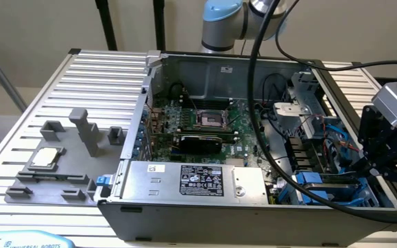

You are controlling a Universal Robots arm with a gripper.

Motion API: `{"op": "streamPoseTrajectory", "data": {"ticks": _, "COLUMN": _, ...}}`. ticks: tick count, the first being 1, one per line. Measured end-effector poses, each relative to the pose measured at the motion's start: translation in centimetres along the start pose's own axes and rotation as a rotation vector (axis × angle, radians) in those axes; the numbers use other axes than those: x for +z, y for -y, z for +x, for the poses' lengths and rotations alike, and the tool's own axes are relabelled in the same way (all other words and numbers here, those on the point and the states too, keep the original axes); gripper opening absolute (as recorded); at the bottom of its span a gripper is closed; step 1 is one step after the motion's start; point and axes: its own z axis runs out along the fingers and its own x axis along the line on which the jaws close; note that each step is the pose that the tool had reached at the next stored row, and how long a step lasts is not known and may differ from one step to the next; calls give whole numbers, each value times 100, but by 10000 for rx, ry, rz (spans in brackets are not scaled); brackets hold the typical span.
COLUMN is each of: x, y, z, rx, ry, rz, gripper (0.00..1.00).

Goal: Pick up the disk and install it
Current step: 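Insert the first disk wire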

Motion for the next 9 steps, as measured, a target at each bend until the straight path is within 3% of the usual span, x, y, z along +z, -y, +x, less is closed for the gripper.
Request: {"op": "streamPoseTrajectory", "data": {"ticks": 9, "x": -8, "y": -31, "z": -10, "rx": -70, "ry": 11, "rz": -4, "gripper": 16}}
